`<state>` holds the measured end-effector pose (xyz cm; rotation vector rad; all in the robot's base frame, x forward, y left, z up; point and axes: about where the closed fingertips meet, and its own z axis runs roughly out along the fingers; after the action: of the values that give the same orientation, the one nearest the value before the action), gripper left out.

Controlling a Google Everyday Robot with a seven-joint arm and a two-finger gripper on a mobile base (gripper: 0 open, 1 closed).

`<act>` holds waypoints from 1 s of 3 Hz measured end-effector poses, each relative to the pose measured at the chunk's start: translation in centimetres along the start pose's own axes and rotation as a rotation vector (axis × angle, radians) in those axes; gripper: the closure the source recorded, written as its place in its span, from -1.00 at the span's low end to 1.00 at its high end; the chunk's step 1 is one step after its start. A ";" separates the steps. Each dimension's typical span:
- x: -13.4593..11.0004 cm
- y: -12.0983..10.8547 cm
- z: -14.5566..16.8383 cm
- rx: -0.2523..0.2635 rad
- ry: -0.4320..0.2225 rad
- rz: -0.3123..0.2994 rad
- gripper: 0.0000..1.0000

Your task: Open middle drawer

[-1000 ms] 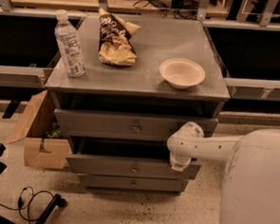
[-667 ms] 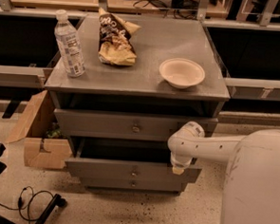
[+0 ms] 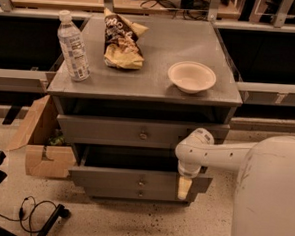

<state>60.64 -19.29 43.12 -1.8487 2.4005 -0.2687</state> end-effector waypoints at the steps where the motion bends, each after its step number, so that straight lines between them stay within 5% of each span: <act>1: 1.1 3.3 0.8 -0.067 0.013 0.017 -0.68; 2: 2.1 9.2 0.3 -0.173 0.065 0.019 -0.21; 3: 2.1 8.9 -0.2 -0.173 0.065 0.019 0.24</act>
Offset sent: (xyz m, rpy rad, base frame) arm -0.1830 0.0075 -0.0264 -0.0562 0.3508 -0.0514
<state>51.59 -19.05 41.56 -1.9130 2.5578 -0.1242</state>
